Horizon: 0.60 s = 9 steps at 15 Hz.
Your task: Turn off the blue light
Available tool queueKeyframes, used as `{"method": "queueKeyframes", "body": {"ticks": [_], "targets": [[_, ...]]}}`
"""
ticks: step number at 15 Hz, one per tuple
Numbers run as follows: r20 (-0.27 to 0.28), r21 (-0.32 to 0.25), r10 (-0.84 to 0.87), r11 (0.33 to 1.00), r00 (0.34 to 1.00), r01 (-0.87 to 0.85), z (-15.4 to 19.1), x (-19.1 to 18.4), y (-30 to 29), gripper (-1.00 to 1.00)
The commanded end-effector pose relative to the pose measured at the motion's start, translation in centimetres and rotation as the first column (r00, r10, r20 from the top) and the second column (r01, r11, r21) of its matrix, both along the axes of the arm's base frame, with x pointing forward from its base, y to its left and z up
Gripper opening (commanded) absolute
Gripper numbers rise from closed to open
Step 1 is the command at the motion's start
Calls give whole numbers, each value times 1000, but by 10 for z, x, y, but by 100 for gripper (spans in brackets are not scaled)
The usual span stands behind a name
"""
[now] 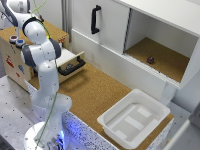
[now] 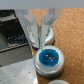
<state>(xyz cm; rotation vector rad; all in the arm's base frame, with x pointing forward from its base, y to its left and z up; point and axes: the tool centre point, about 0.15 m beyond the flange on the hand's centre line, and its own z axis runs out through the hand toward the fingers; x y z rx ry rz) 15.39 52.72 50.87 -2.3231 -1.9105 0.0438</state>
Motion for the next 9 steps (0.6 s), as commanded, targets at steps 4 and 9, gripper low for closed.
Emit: {"method": "queueKeyframes", "body": {"ticks": [4,9], "targets": [[68,1,-39,999,997,39,4,30,-22,100],[68,29,-131,991,989,129,5,50,-59,100]]}}
